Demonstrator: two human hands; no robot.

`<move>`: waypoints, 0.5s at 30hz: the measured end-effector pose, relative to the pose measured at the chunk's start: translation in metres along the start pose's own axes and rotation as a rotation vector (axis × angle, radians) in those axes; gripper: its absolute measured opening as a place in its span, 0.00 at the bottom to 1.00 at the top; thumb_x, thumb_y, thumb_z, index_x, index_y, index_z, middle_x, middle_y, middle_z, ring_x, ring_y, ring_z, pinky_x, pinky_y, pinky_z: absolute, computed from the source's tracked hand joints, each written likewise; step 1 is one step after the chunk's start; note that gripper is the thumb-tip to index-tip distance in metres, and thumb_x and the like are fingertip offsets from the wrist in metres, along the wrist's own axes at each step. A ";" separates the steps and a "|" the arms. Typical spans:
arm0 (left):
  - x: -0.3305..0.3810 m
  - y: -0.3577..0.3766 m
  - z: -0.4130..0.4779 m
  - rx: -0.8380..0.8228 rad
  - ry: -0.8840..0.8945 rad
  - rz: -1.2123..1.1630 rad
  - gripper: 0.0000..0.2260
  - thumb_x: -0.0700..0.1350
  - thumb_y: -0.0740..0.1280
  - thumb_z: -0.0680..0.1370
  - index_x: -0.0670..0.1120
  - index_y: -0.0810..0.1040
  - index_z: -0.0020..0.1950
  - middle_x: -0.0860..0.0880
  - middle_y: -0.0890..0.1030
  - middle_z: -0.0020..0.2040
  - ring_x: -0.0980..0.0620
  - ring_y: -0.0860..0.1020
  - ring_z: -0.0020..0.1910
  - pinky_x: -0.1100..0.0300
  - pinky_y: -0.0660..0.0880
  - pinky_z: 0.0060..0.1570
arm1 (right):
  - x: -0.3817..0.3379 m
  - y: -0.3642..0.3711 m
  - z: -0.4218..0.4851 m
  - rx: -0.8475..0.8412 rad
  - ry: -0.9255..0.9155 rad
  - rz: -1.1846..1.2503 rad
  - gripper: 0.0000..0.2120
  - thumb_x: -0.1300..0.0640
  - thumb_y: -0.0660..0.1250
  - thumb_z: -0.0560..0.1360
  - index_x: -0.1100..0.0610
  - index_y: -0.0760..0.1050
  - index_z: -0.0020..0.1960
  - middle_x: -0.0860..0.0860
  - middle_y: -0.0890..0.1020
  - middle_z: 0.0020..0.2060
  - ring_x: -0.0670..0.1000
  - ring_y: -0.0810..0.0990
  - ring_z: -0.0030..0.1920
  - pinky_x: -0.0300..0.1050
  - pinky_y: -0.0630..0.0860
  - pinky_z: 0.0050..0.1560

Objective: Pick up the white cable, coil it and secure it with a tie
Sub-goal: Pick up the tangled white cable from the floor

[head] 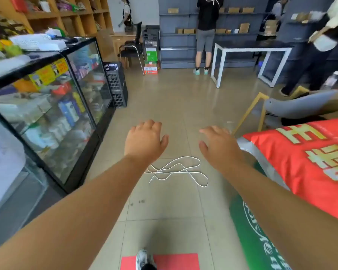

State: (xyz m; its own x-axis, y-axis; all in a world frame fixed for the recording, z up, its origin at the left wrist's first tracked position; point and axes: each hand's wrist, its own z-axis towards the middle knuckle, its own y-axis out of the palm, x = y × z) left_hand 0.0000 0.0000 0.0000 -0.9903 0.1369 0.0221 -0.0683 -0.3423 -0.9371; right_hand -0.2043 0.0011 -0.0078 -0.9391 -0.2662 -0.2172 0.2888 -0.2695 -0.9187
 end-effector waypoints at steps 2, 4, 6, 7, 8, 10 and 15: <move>-0.015 0.019 0.011 -0.035 -0.029 0.011 0.19 0.55 0.57 0.77 0.45 0.72 0.61 0.44 0.76 0.58 0.42 0.74 0.56 0.50 0.68 0.53 | -0.004 0.028 0.016 -0.023 0.033 -0.021 0.14 0.54 0.60 0.76 0.57 0.72 0.60 0.55 0.76 0.56 0.59 0.71 0.56 0.50 0.70 0.51; -0.035 0.045 0.024 -0.068 -0.041 0.028 0.19 0.55 0.57 0.78 0.45 0.72 0.62 0.45 0.76 0.59 0.42 0.73 0.56 0.51 0.67 0.53 | -0.007 0.060 0.033 -0.097 0.046 -0.056 0.15 0.52 0.59 0.77 0.54 0.71 0.62 0.53 0.74 0.58 0.57 0.71 0.58 0.50 0.70 0.52; -0.053 0.070 0.041 -0.115 -0.051 0.010 0.20 0.55 0.56 0.78 0.45 0.71 0.64 0.45 0.74 0.61 0.42 0.72 0.58 0.51 0.66 0.56 | -0.008 0.092 0.055 -0.153 0.053 -0.068 0.16 0.51 0.58 0.77 0.53 0.69 0.64 0.52 0.73 0.60 0.56 0.71 0.59 0.49 0.69 0.54; -0.064 0.083 0.052 -0.126 -0.053 0.006 0.20 0.55 0.56 0.78 0.45 0.70 0.65 0.45 0.74 0.61 0.43 0.72 0.59 0.51 0.66 0.57 | -0.007 0.106 0.068 -0.165 0.053 -0.074 0.17 0.51 0.58 0.77 0.52 0.69 0.64 0.52 0.73 0.61 0.56 0.71 0.59 0.49 0.69 0.54; -0.075 0.093 0.065 -0.137 -0.056 0.004 0.20 0.55 0.55 0.79 0.45 0.69 0.65 0.45 0.73 0.62 0.43 0.71 0.60 0.51 0.66 0.57 | -0.008 0.118 0.083 -0.173 0.055 -0.078 0.17 0.51 0.58 0.77 0.52 0.69 0.65 0.51 0.73 0.61 0.56 0.71 0.59 0.49 0.69 0.54; -0.096 0.114 0.089 -0.174 -0.059 0.004 0.20 0.55 0.55 0.79 0.45 0.69 0.66 0.45 0.73 0.62 0.43 0.71 0.60 0.51 0.66 0.57 | -0.010 0.143 0.110 -0.204 0.057 -0.083 0.17 0.51 0.58 0.77 0.52 0.69 0.65 0.51 0.73 0.61 0.55 0.71 0.59 0.48 0.69 0.54; -0.148 0.167 0.147 -0.240 -0.030 0.024 0.19 0.55 0.55 0.79 0.46 0.69 0.65 0.46 0.73 0.62 0.44 0.72 0.59 0.52 0.66 0.57 | -0.014 0.199 0.171 -0.285 0.108 -0.080 0.17 0.52 0.58 0.77 0.52 0.68 0.65 0.50 0.73 0.61 0.55 0.71 0.59 0.47 0.68 0.54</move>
State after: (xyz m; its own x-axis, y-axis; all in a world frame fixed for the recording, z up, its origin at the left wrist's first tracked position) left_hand 0.1173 -0.2143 -0.1089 -0.9947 0.1022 0.0064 -0.0180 -0.1136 -0.9934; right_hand -0.1016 -0.2074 -0.1314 -0.9755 -0.1507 -0.1603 0.1639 -0.0117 -0.9864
